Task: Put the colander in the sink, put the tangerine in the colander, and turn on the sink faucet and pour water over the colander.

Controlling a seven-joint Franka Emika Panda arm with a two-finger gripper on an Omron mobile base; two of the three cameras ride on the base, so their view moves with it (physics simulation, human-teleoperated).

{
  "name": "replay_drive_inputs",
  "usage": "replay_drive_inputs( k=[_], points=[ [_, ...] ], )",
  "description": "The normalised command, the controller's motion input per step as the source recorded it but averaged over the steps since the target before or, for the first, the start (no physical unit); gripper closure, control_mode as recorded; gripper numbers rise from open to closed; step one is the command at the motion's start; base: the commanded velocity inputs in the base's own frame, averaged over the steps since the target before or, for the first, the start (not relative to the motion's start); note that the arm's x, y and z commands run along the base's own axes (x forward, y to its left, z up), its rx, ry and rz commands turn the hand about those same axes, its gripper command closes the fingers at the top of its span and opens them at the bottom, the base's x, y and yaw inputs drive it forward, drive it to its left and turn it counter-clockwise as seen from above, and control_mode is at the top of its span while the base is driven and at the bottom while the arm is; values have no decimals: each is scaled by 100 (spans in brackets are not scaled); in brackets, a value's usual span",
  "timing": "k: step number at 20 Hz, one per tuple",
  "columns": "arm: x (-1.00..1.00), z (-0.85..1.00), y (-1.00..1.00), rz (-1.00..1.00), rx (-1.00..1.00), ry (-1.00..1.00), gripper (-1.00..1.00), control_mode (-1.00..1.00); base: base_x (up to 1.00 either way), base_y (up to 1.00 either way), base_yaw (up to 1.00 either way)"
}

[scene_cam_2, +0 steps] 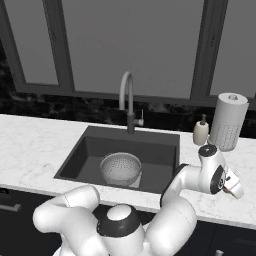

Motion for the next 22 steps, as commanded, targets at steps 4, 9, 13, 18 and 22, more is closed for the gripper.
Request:
replay_drive_inputs(
  k=[4, 9, 13, 18, 22],
  points=[
    [5, 0, 0, 0, 0, 6, -100, -100, 0, 0, 0],
    [5, 0, 0, 0, 0, 5, -100, -100, 0, 0, 0],
    [9, 0, 0, 0, 0, 1, -100, -100, 0, 0, 0],
    [9, -7, -6, 0, 0, 0, -100, -100, 0, 0, 0],
    [5, -14, -20, 0, 2, 0, -100, -100, 0, 0, 0]
  ],
)
